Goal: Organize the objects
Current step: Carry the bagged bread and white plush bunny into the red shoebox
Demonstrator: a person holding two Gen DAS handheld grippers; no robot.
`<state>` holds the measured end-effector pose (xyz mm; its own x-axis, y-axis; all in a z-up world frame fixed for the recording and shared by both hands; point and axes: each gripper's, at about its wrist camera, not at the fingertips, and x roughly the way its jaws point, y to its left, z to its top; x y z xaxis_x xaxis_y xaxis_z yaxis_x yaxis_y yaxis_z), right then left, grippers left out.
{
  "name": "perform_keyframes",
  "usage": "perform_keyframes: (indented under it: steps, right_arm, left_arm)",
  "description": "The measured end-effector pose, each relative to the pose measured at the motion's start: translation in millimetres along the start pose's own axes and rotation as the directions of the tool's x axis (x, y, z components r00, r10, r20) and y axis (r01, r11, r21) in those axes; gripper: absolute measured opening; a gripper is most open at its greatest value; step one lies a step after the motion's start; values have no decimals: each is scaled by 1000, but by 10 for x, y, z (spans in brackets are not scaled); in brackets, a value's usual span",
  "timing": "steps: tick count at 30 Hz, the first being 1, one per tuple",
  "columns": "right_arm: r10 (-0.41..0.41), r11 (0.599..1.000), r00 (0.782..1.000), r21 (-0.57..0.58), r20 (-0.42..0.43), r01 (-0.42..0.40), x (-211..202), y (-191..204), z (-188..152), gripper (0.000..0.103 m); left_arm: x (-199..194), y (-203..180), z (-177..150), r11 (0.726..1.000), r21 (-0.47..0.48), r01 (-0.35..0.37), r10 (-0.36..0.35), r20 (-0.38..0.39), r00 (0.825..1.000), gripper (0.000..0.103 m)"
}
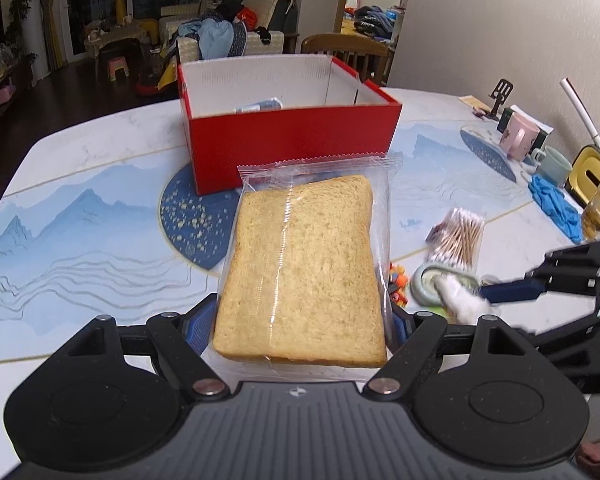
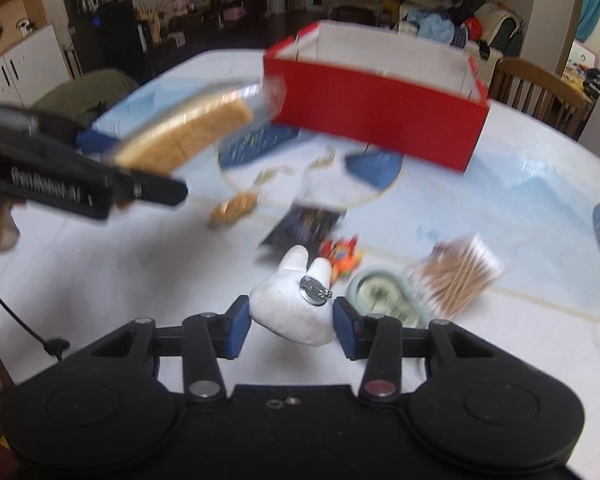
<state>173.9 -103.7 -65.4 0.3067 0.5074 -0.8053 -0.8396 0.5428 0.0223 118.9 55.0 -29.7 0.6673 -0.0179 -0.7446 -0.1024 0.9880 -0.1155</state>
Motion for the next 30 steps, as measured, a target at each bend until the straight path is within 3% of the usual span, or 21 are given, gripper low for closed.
perform_keyframes:
  steps: [11,30]
  right_arm:
    - [-16,1000,994,16,107,14,-249,-422,708,44]
    - [-59,998,983,-18,175,63,111,-1017,1618,44]
  left_arm:
    - [35,-111,546,1000,21,-4,3,51,999,80]
    - [559,-136,1477,995,66,-72,67,72,995,80]
